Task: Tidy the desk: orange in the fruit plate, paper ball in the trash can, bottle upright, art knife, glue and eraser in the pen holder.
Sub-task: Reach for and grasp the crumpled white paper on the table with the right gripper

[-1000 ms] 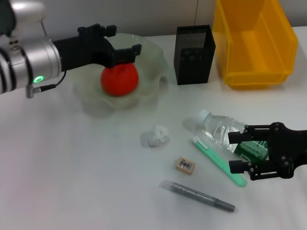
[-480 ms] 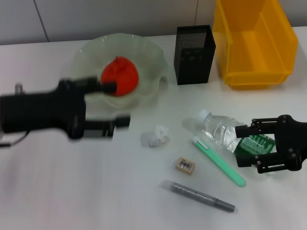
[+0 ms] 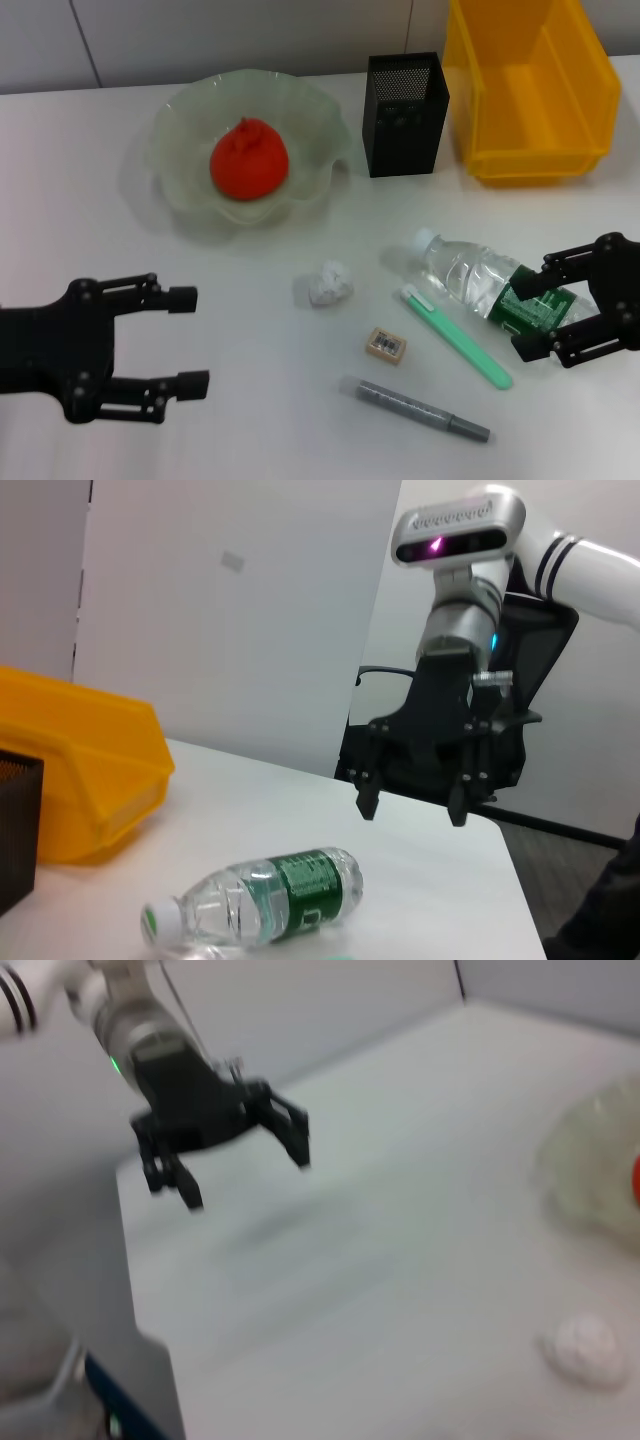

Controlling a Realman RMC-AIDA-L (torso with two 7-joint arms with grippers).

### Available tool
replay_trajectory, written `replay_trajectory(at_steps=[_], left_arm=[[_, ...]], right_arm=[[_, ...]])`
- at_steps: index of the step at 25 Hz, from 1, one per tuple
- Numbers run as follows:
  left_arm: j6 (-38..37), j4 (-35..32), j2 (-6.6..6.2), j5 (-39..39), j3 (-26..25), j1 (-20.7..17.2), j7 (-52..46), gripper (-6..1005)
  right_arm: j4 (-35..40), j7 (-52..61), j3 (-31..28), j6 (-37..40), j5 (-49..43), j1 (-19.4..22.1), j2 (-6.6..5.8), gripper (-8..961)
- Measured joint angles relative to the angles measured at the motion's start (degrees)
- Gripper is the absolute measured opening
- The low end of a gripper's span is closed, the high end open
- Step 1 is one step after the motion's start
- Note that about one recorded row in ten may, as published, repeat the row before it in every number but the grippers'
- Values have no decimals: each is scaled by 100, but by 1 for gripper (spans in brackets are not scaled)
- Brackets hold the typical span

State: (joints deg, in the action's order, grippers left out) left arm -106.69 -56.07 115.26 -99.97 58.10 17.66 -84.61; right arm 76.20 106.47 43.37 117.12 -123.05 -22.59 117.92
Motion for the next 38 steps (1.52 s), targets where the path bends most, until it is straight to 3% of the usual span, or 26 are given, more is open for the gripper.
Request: replay_trajectory(at_steps=[6, 12, 18, 27, 38], left_arm=[[-54, 405, -63, -235, -69, 26, 256, 857], [-25, 445, -9, -492, -70, 53, 289, 855], [-27, 448, 3, -563, -70, 54, 294, 853], [-25, 448, 39, -712, -67, 90, 285, 851], [-19, 448, 118, -875, -29, 121, 300, 848]], right_arm=[[957, 1229, 710, 115, -948, -546, -13, 757], [907, 1841, 874, 47, -1549, -1427, -25, 757], [408, 2110, 1174, -218, -2345, -2256, 41, 756], [-1102, 2178, 1732, -1196, -2404, -2817, 97, 756], [-2433, 2225, 2663, -3067, -2105, -2906, 157, 757]])
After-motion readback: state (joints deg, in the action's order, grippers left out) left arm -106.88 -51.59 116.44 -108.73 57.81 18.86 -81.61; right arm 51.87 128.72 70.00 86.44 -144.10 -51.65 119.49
